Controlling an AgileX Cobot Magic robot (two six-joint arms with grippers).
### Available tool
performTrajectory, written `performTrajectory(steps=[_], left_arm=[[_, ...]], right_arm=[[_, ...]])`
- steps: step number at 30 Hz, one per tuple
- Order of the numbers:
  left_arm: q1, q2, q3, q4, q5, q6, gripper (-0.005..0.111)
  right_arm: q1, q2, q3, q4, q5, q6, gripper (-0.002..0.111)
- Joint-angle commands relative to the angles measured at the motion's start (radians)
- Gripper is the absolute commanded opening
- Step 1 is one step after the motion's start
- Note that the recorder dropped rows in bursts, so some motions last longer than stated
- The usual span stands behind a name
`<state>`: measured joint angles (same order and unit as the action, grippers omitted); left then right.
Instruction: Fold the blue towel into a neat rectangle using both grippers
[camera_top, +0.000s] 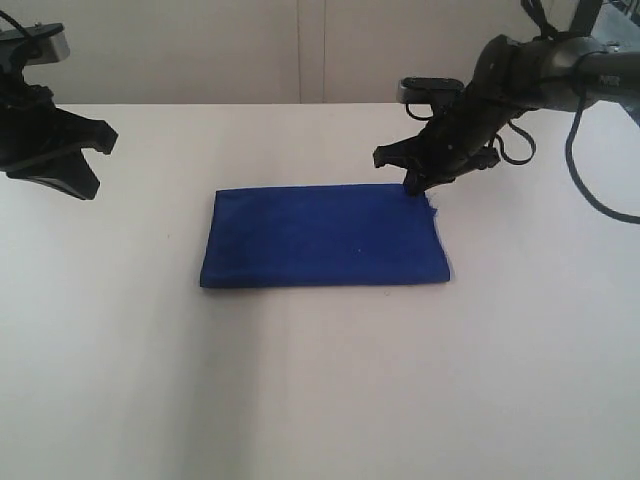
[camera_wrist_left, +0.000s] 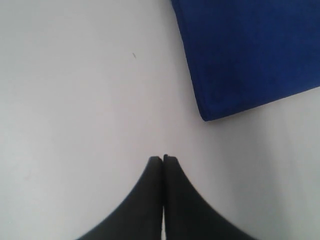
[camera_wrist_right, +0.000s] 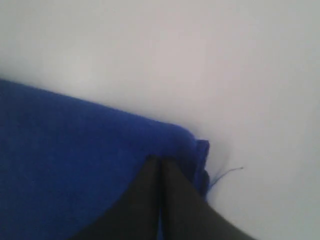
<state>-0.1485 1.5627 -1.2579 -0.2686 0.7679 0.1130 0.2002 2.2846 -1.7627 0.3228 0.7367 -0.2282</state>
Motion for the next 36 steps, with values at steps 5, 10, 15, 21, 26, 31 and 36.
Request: performTrajectory(steps=[5,10,15,21,26,31,36], left_arm=[[-0.003,-0.009,0.006,-0.006,0.006,0.001,0.000],[-0.003,-0.009,0.006,-0.006,0.006,0.001,0.000],[-0.003,-0.009,0.006,-0.006,0.006,0.001,0.000],[-0.003,-0.009,0.006,-0.006,0.006,0.001,0.000],[-0.003,-0.009,0.006,-0.006,0.006,0.001,0.000],[-0.003,-0.009,0.006,-0.006,0.006,0.001,0.000],[-0.003,-0.009,0.006,-0.006,0.006,0.001,0.000]], right_arm=[[-0.002,0.031,-0.004,-0.081,-0.049,-0.004,0.000],[-0.002,0.021,-0.006,-0.093,-0.053,-0.004,0.000],[-0.002,-0.048,-0.006,-0.146,0.003,0.038,0.000],[-0.004,-0.130,0.008,-0.185,0.237,0.103,0.000],[-0.021,-0.182,0.101,-0.168,0.244,0.109,0.000],[-0.085,-0.291,0.235,-0.138,0.262,0.109,0.000],[-0.121,-0.582,0.454,-0.145,0.170,0.109,0.000]])
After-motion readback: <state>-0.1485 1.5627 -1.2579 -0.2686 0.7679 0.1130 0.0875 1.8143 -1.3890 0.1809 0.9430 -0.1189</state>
